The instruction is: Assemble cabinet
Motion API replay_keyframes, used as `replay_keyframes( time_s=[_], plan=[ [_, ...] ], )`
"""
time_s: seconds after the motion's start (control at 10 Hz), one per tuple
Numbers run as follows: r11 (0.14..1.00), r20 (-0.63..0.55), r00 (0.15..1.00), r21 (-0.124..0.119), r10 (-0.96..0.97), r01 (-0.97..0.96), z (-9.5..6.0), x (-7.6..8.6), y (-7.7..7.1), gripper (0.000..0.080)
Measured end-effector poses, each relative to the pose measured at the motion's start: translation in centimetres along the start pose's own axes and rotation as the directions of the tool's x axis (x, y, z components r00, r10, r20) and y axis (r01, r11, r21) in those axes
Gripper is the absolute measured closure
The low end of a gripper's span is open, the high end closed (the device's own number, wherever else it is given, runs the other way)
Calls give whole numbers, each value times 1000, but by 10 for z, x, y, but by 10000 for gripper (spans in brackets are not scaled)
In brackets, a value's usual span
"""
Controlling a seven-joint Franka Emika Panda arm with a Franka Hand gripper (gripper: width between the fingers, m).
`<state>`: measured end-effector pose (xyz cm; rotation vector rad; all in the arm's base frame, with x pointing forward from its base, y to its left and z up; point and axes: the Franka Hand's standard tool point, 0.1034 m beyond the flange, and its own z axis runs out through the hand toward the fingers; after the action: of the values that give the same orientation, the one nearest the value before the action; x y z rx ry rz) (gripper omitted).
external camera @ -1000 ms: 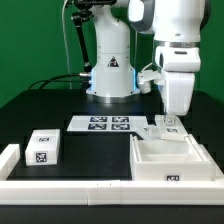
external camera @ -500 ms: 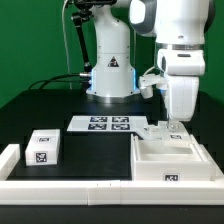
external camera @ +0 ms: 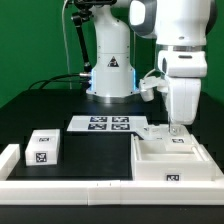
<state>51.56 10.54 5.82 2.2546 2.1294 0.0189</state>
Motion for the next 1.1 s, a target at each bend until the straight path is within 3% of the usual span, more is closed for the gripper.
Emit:
replay_keyframes(
  time_s=[0.2, 0.3, 0.5, 0.7, 1.1],
  plan=[
    [1000, 0, 1000, -1, -15, 15, 0, -2, 3, 731],
    [1000, 2, 1000, 0, -22, 22, 0, -2, 13, 731],
    [1000, -4, 1000, -20, -15, 15, 0, 1, 42, 731],
    [999, -7, 1000, -32, -9, 9, 1, 3, 61, 731],
    [1000, 4, 1000, -7, -8, 8, 2, 5, 65, 728]
  ],
)
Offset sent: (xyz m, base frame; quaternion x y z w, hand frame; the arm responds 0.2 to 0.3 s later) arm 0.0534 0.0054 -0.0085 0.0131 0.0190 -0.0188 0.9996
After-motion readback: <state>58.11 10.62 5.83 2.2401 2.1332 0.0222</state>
